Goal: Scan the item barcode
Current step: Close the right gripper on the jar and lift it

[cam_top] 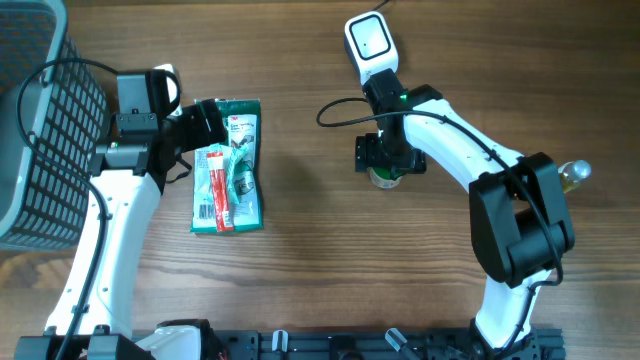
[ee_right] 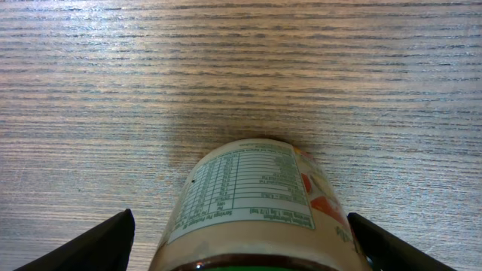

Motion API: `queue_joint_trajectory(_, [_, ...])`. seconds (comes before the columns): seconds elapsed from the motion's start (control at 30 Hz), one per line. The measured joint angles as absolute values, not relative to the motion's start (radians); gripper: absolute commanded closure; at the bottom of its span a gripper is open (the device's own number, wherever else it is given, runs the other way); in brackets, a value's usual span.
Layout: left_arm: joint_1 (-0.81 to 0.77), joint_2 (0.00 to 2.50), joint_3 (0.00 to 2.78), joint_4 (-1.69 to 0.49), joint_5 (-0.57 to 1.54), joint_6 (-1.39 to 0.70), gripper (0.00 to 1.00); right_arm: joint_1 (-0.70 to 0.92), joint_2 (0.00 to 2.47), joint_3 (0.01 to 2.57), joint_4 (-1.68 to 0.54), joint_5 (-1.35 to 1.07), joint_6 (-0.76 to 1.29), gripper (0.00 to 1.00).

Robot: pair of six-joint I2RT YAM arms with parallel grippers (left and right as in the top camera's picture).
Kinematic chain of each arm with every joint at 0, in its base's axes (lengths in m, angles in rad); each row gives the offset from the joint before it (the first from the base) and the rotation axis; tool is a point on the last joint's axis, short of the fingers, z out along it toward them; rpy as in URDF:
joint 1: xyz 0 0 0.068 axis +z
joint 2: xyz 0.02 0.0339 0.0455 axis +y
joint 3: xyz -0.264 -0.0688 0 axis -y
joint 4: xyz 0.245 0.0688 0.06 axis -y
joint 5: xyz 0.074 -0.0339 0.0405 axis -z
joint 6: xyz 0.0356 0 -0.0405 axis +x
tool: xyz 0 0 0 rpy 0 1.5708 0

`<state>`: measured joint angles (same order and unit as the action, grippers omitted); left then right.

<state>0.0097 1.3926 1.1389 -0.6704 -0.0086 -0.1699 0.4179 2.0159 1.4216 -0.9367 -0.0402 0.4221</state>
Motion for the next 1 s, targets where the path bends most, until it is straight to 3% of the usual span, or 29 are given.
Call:
queue_joint_trajectory(0.17, [0.01,1.393,1.139,-0.67,-0.009,-0.17,0.0,0.418,2.016,1.422,-0.936,-0.033,0.422,0.22])
queue_joint_trajectory(0.33, [0.01,1.393,1.139,-0.67,-0.009,-0.17,0.0,0.418,2.016,1.422,-0.941,-0.032,0.422,0.18])
queue_joint_trajectory(1.0, [0.01,1.393,1.139,-0.67,-0.009,-0.17,0.0,0.418,2.016,1.422,-0.955,-0.014,0.422,0.19])
